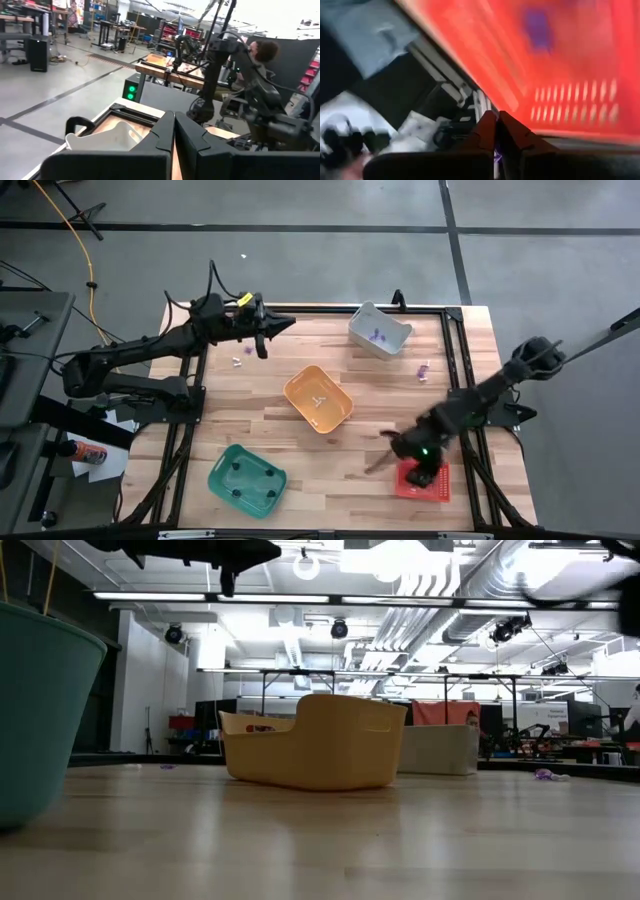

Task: Sort Halloween decoration
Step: Put the purple spider toy into the orange bin

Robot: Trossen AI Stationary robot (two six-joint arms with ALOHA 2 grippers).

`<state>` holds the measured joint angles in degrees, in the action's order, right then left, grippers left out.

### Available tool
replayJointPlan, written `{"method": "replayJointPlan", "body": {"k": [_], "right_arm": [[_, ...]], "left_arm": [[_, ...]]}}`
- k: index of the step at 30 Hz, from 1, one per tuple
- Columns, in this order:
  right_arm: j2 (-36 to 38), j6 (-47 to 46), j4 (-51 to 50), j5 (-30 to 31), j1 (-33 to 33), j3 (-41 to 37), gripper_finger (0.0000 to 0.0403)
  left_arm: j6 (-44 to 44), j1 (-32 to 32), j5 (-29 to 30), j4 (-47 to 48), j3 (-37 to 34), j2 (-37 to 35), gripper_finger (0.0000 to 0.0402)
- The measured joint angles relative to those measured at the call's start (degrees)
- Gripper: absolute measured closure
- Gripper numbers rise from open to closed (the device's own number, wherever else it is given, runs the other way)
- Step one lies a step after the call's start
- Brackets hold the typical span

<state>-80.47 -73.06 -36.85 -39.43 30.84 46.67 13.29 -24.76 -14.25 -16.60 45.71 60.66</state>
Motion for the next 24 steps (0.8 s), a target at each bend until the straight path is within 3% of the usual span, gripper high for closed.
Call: {"method": "replayJointPlan", "body": {"k": [2,5,9,12,24], "right_arm": [[0.0,-11.9,4.0,2.1,3.8,-2.3,0.0402],[0.0,-27.5,9.3,9.8,7.4,-3.8,0.0402],[0.0,-41.3,8.9,21.9,9.5,-3.7,0.0402],[0.0,-49.6,6.6,25.1,11.1,-3.7,0.0402],[0.0,-54.6,5.5,28.7,13.5,-3.6,0.0333]], "left_arm": [[0.0,-0.6,0.0,0.0,0.0,0.0,0.0399],[0.0,-1.6,0.0,0.0,0.0,0.0,0.0399],[0.0,-2.4,0.0,0.0,0.0,0.0,0.0399],[0.0,-2.7,-0.1,0.0,0.0,0.0,0.0399],[0.0,-2.7,-0.1,0.1,0.0,0.0,0.0399]]}}
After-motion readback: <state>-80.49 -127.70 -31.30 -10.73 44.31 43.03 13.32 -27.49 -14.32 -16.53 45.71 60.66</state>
